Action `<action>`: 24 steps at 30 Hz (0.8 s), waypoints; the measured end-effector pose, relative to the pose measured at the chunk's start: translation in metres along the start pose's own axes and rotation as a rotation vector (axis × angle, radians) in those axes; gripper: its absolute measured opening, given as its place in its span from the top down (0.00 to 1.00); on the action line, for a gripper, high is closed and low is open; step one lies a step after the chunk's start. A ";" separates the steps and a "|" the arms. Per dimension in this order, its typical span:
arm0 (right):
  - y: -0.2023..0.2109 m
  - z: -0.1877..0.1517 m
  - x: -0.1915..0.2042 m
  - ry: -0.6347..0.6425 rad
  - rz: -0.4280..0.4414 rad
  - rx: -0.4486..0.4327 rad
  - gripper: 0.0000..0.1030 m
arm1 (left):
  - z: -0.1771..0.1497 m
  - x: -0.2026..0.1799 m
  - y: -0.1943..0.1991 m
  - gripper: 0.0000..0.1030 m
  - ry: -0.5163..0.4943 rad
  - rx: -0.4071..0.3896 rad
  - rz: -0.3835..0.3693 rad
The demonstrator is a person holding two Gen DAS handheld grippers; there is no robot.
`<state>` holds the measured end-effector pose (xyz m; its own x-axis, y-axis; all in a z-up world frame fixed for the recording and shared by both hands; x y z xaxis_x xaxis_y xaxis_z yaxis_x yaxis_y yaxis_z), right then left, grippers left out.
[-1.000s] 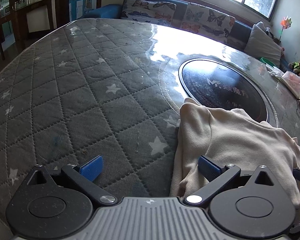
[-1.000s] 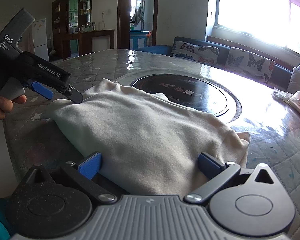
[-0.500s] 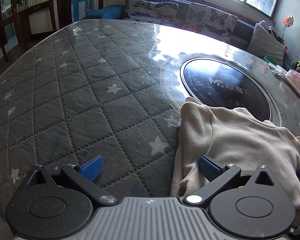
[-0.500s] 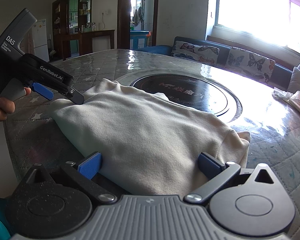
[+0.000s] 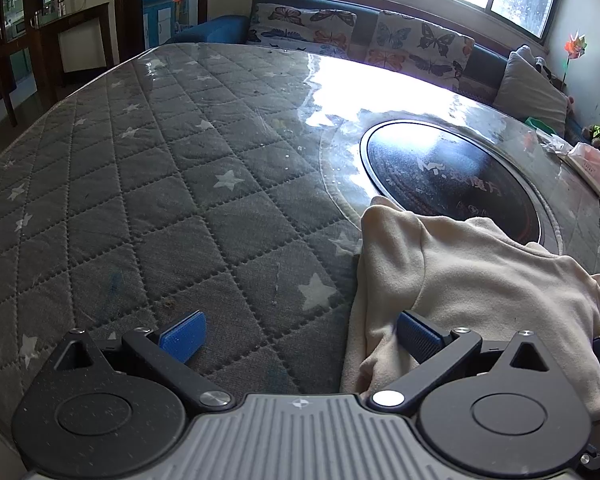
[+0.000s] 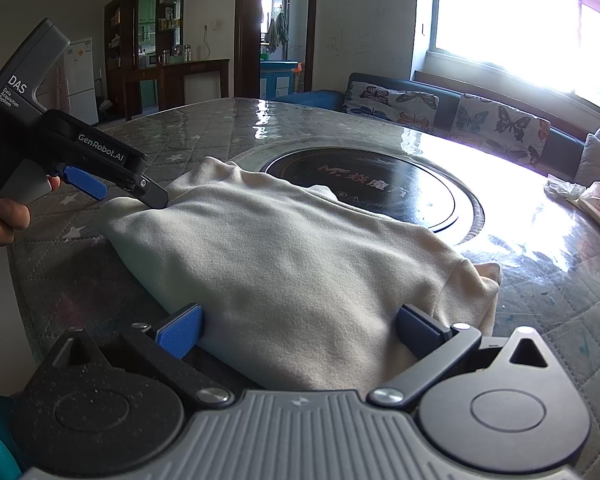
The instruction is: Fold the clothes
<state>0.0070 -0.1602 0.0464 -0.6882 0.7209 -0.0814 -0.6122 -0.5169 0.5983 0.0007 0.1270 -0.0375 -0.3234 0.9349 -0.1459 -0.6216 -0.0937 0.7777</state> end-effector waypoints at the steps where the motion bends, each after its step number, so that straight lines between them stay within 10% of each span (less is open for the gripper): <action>1: 0.000 0.000 0.000 0.000 0.000 0.000 0.00 | 0.000 0.000 0.000 0.00 0.000 -0.001 -0.001; 24: 0.000 0.000 -0.001 0.002 -0.001 0.000 0.00 | 0.000 0.000 0.002 0.00 0.002 0.000 -0.002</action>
Point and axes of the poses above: each gripper's, at about its wrist camera, not at the fingertips, and y roughly against the way its jaws point, x to its left, z to its top, the point moved 7 cm from there along -y, roughly the way its jaws point, and after that the axes turned 3 degrees about y, right-handed, at the moved point
